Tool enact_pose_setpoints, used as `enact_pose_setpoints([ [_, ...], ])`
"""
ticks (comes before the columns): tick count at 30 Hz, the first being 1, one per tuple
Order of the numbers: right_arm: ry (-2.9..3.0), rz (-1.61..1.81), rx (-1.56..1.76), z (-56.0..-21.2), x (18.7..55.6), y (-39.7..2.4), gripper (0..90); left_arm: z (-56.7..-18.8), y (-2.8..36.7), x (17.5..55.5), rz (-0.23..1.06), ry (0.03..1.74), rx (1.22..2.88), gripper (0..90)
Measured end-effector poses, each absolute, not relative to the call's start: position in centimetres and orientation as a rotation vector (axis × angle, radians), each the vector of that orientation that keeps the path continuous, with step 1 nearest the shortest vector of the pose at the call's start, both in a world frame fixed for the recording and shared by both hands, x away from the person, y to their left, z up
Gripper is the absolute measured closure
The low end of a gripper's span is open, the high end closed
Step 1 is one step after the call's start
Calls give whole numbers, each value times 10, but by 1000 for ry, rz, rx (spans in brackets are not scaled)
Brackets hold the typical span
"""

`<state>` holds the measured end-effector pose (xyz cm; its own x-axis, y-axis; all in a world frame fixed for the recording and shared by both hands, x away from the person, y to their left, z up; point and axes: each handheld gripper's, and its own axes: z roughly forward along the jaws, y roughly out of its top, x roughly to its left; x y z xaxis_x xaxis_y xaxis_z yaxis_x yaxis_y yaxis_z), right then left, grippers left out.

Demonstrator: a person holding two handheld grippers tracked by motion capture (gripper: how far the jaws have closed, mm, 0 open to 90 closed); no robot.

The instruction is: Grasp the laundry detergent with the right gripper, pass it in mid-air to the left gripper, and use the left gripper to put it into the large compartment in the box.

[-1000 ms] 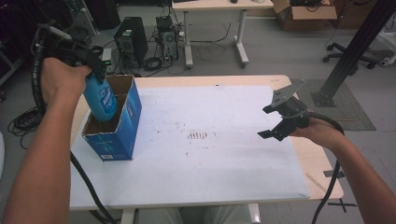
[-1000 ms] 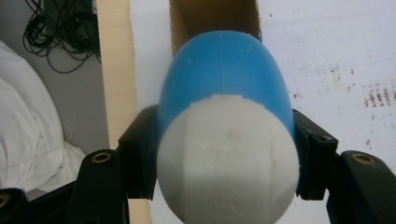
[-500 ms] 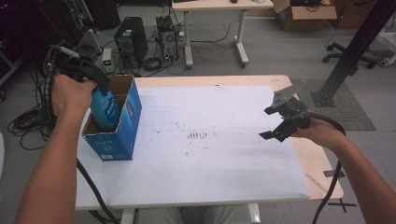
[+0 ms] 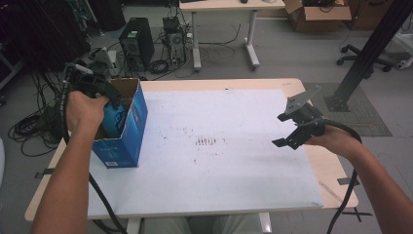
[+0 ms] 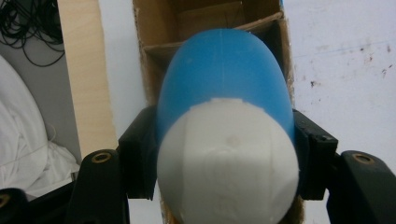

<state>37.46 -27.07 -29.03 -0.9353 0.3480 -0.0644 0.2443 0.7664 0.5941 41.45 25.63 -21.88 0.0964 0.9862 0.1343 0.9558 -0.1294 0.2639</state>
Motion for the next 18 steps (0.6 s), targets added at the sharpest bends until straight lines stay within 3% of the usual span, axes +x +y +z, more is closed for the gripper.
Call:
enact_pose_setpoints([
  [18, 2794, 897, 479, -293, 374, -270, 76, -243, 259, 413, 425, 1990, 2265, 381],
])
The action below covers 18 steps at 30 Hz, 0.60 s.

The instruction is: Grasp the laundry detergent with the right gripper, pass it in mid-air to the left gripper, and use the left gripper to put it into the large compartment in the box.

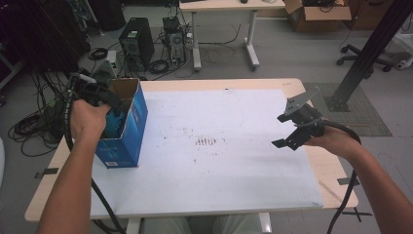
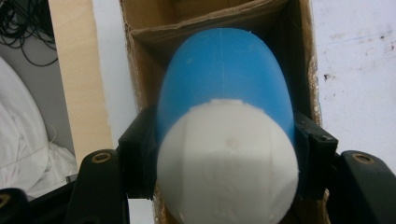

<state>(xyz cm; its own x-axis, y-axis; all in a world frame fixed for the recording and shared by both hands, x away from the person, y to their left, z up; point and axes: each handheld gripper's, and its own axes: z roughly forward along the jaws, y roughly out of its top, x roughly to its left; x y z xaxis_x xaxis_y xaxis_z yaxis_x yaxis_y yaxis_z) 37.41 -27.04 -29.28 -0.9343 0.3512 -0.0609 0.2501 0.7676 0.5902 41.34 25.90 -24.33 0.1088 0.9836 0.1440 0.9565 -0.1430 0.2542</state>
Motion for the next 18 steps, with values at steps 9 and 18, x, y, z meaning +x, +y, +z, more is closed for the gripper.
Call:
enact_pose_setpoints([
  [9, 2794, 897, 479, -293, 373, -270, 77, -256, 260, 413, 406, 1992, 2274, 381],
  [18, 2798, 893, 485, -295, 373, -272, 82, -270, 262, 413, 372, 2001, 2283, 381],
])
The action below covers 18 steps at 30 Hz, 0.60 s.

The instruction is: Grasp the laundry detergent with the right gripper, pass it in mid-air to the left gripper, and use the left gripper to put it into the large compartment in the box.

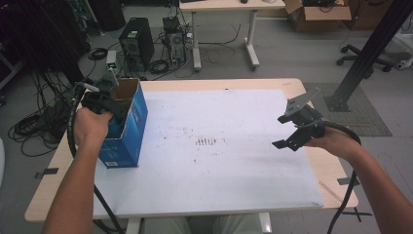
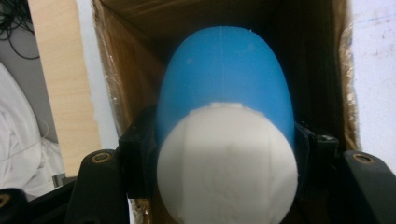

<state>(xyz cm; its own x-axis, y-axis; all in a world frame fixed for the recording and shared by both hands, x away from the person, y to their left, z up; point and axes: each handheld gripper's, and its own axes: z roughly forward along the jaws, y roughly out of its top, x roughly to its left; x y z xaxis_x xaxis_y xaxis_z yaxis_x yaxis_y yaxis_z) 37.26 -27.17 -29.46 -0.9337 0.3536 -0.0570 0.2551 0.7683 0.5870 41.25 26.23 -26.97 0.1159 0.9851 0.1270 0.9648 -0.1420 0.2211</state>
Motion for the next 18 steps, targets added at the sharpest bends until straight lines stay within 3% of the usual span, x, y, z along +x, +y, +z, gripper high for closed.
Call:
enact_pose_setpoints([
  [18, 2813, 880, 498, -299, 374, -270, 83, -277, 267, 414, 323, 1979, 2280, 373],
])
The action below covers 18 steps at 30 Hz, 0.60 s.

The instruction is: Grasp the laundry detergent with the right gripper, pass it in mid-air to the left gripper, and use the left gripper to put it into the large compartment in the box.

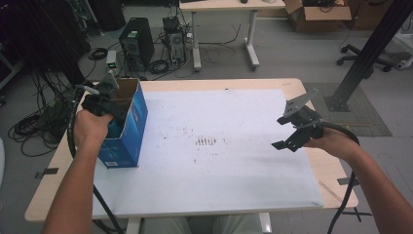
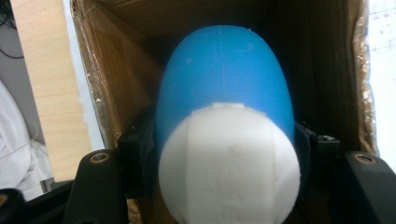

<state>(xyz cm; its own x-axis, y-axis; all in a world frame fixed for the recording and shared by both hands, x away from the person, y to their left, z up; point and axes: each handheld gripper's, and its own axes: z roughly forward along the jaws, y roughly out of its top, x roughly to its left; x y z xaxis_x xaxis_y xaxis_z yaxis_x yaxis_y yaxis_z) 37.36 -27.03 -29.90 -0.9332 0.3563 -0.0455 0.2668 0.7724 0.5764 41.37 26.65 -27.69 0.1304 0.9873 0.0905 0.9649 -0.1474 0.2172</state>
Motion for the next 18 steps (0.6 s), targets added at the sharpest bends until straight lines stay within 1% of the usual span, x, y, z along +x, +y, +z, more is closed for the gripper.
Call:
enact_pose_setpoints([
  [2, 2816, 879, 503, -299, 374, -270, 82, -275, 266, 413, 325, 1976, 2276, 362],
  [5, 2817, 878, 501, -300, 373, -270, 82, -269, 267, 413, 330, 1973, 2268, 311],
  [8, 2815, 879, 499, -299, 372, -271, 82, -261, 267, 412, 338, 1963, 2256, 281],
  [12, 2811, 882, 500, -297, 371, -272, 81, -247, 266, 409, 375, 1939, 2254, 271],
  [18, 2803, 888, 504, -295, 367, -274, 80, -228, 266, 404, 393, 1914, 2234, 245],
])
